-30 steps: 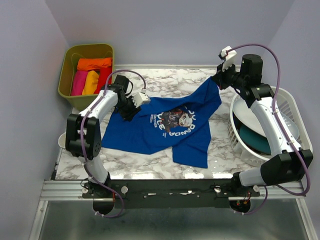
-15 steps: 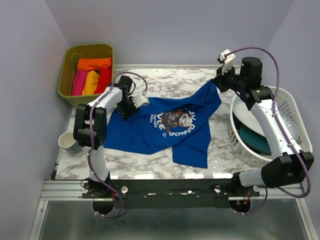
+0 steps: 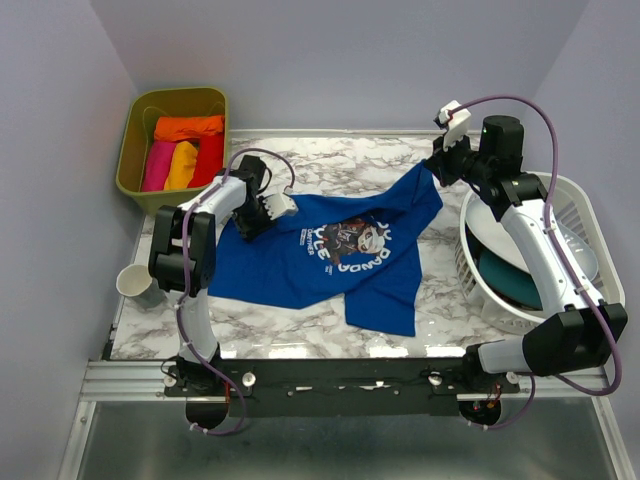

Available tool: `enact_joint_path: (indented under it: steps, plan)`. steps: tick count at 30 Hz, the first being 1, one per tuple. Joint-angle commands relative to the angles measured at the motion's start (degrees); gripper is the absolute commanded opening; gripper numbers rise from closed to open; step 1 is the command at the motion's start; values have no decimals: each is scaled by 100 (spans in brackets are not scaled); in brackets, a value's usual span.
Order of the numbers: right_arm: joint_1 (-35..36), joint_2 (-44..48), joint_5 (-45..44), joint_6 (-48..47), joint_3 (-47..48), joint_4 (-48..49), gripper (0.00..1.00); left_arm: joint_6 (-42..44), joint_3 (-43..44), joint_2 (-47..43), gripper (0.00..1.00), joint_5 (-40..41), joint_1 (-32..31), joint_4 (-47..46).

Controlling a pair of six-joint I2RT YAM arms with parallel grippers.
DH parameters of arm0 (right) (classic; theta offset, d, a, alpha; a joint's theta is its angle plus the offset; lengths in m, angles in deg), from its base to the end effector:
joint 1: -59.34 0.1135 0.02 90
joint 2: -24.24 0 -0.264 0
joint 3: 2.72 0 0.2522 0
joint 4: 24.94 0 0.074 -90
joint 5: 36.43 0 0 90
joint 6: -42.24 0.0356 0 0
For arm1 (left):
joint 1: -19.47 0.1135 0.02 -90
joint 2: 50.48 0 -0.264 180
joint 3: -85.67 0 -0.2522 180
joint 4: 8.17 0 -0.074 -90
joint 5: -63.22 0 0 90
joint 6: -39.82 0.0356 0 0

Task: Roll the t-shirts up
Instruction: Flatten out the T-shirt at the center of the board.

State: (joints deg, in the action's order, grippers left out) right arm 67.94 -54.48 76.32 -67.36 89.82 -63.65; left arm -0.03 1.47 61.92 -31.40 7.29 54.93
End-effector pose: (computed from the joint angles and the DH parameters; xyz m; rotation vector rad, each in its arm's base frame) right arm 0.3046 0.0600 0.3877 -0.7229 1.8428 0.2730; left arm 0.3727 -0.0834 0.1778 1.5334 2.5148 -0.0260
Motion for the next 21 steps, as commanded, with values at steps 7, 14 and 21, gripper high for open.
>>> enact_joint_path:
  steps: [7,14,21]
  plan:
    - [-25,102,-103,-71,-126,43,1,-49,14,326,45,93,41,-56]
    - [-16,146,-86,-80,-188,87,1,-93,13,186,20,58,41,-39]
    - [-25,190,-68,-80,-267,166,1,-76,312,-148,16,-47,137,330]
